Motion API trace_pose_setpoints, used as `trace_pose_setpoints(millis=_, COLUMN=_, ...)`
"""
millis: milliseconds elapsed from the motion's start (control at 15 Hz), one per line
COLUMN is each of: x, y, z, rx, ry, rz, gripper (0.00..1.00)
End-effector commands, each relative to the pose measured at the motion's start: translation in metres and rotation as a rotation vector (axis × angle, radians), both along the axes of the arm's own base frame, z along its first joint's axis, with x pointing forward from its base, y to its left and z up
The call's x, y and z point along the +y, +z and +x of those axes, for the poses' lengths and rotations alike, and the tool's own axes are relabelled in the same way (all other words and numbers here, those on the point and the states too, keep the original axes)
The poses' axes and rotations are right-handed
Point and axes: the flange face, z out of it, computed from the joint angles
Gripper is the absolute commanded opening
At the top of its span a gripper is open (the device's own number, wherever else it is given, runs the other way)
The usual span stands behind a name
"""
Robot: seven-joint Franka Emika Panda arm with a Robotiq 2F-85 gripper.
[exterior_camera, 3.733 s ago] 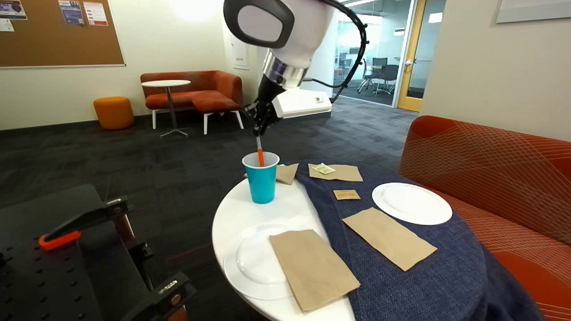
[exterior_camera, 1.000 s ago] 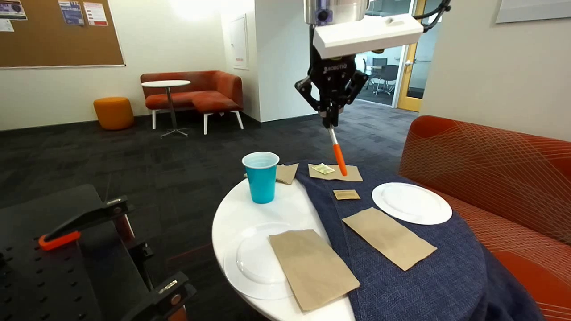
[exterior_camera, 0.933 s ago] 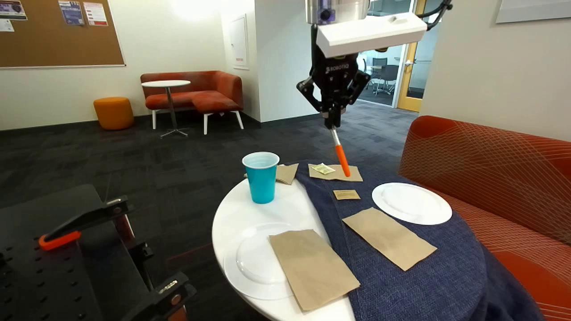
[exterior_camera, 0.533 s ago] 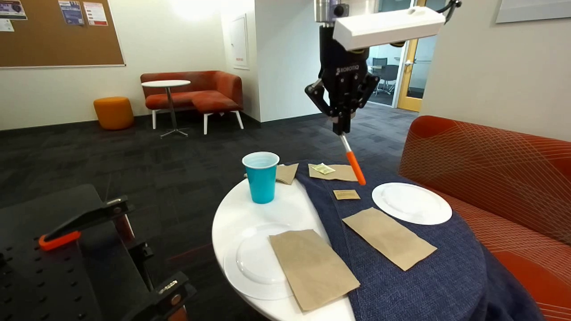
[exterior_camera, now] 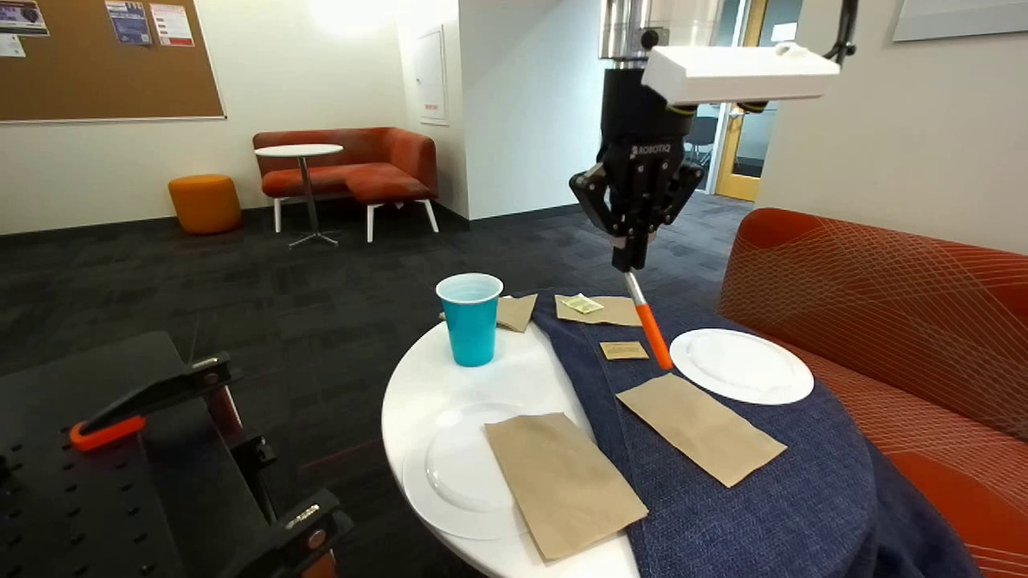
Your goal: Pick up the pen from the light blue cup and put it on the table.
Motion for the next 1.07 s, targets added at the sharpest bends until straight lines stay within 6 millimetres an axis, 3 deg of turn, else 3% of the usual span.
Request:
trace_pose_setpoints(millis=0, x=-0.014, y=-0.01, z=0.014, rx=0.038, ry=0.028, rz=-0.001, gripper=0.03)
trace_pose_setpoints(millis=400, x=-0.031, y=-0.027, z=0.022, rx=0.054, ry=0.034, rz=-0.05, gripper=0.03)
trace_pose_setpoints(millis=1000, x=-0.046, y=-0.057, z=0.01, rx=0.066, ry=0.014, rz=-0.061, gripper=0.03)
